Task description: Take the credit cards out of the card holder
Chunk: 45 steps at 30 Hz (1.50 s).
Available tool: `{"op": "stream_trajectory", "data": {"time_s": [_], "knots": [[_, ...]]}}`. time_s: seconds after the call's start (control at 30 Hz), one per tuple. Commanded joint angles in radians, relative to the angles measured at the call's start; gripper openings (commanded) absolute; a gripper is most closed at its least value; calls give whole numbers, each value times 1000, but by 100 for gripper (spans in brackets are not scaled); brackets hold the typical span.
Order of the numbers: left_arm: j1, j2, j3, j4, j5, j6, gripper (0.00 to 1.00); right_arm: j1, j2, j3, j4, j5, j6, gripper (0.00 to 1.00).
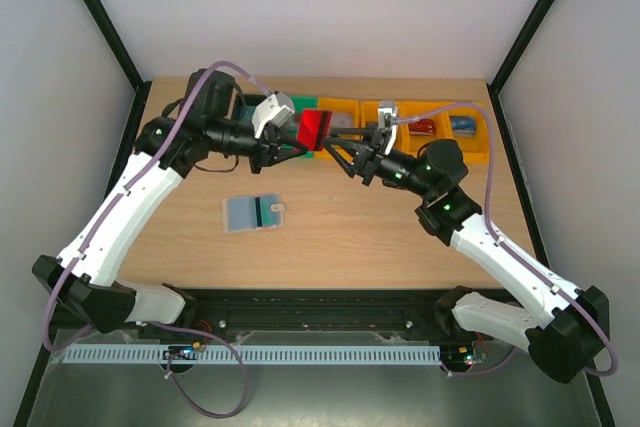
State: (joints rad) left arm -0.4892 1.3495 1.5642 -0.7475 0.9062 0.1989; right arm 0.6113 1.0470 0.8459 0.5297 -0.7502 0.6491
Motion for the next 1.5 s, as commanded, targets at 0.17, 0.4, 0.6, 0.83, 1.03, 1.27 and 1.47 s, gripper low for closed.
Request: {"op": "stream_trajectory", "data": {"time_s": [0.17,0.4,0.6,0.83,1.03,1.27,1.47], "knots": [[-73,-24,-31,48,-945,222,2,-3,-61,139,-393,327,-93,68],[-270,10,-66,208,-1592,472,2,-33,-1,187,-392,384,198,80],[-341,28,-127,359,-1807,687,2,-34,30,282,-484,430,133,80],[-393,-7,-265,823,-1993,1227,2,-53,66,393,-535,370,138,85],[-498,-103,-589,1615,-1884,1896,2,-53,114,404,-392,229,235,99],[-558,-84,-611,1850,-1793,2071,2,-52,134,358,-289,154,301,99],[-564,-64,-633,1913,-1754,2111,2,-47,142,306,-213,102,349,99]]}}
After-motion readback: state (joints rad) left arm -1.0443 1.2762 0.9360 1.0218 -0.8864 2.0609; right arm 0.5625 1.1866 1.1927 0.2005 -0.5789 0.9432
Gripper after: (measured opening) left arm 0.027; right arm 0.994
